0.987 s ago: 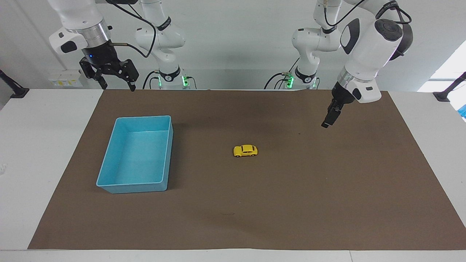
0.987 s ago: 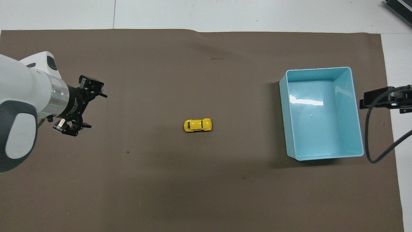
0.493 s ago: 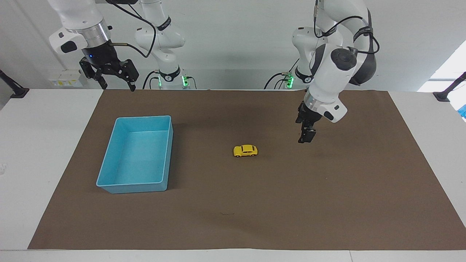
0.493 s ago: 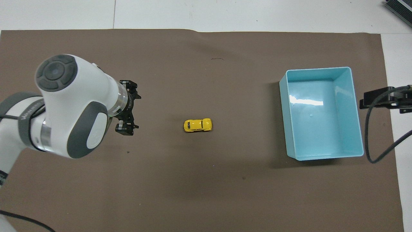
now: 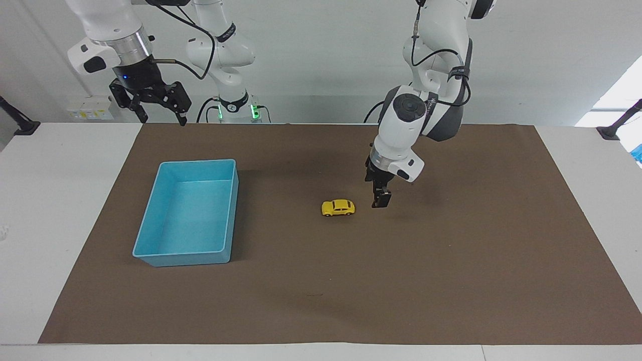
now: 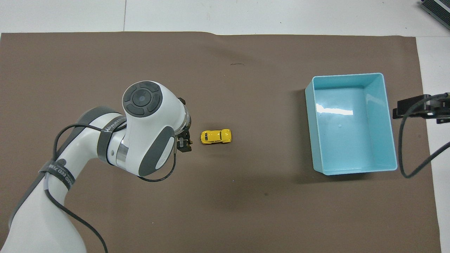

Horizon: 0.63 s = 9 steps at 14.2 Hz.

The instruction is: Wind up and store yellow beetle car

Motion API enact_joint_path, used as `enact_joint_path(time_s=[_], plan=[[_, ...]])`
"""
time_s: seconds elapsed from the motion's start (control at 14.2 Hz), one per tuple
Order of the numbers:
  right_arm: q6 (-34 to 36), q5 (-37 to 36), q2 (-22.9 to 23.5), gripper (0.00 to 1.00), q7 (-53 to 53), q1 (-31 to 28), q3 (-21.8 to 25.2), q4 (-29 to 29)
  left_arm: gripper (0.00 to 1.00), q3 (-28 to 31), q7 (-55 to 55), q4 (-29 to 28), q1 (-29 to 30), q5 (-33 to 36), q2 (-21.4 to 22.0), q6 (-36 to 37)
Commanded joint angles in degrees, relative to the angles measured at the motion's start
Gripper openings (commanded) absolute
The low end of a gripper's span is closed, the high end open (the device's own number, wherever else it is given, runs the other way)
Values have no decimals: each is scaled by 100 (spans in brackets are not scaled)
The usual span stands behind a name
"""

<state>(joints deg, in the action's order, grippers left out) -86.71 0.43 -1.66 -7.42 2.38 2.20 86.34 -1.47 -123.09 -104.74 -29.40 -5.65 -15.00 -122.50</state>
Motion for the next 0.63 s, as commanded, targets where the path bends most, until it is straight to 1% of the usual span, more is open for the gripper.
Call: enact_joint_path(time_s=[0.0, 0.14, 0.28, 0.42, 0.56], plan=[[31, 45, -63, 100, 118, -71, -17, 14, 100, 94, -416, -11, -232, 11, -144, -273], [31, 45, -63, 100, 118, -71, -17, 14, 100, 94, -575, 15, -363, 2, -257, -371], [31, 45, -63, 100, 118, -71, -17, 14, 100, 103, -584, 42, -592, 11, -573, -519], [31, 45, -63, 100, 118, -71, -17, 14, 100, 94, -619, 111, -636, -6, -802, -748], [31, 45, -63, 100, 118, -71, -17, 14, 100, 94, -768, 191, -768, -6, -917, -836]])
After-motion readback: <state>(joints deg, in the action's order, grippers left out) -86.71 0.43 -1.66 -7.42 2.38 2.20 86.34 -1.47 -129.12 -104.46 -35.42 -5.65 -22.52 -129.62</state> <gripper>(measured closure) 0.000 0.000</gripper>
